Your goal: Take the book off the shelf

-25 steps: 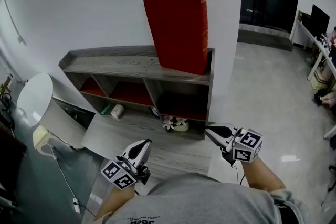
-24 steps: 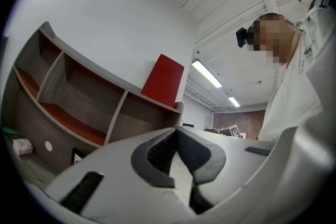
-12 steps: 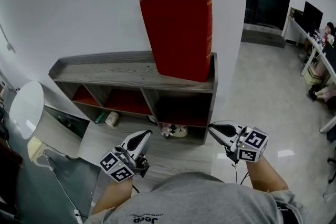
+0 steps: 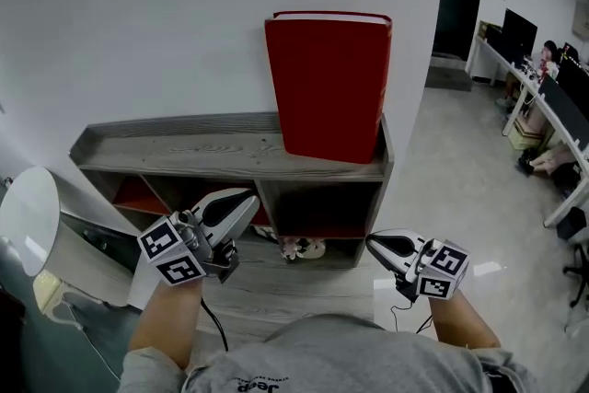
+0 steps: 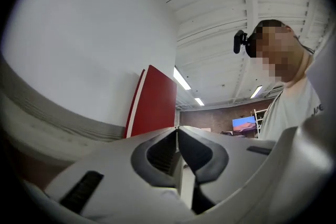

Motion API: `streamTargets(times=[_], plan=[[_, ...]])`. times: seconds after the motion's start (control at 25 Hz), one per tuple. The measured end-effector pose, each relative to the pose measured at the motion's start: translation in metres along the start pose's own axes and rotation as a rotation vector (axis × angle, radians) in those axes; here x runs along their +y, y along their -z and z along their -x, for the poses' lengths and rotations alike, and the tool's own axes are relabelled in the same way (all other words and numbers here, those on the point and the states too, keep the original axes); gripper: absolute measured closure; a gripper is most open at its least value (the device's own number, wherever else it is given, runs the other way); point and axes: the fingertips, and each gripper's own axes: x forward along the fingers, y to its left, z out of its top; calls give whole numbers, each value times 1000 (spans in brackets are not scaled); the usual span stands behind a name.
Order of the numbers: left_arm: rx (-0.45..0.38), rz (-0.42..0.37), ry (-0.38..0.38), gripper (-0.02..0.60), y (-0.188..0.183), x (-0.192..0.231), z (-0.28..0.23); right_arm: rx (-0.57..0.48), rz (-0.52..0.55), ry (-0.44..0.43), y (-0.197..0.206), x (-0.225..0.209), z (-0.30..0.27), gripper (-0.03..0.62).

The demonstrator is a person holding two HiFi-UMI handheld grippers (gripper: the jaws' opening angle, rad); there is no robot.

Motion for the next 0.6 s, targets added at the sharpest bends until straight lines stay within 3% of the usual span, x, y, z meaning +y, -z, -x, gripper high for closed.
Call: streamTargets(times=[0.24,0.6], plan=[[27,-43,50,534,-36,34,-35,-12,8,23,-6,-9,1,583],[67,-81,97,365,-65,70,-78,-20,22,24,-14,-21,4,583]])
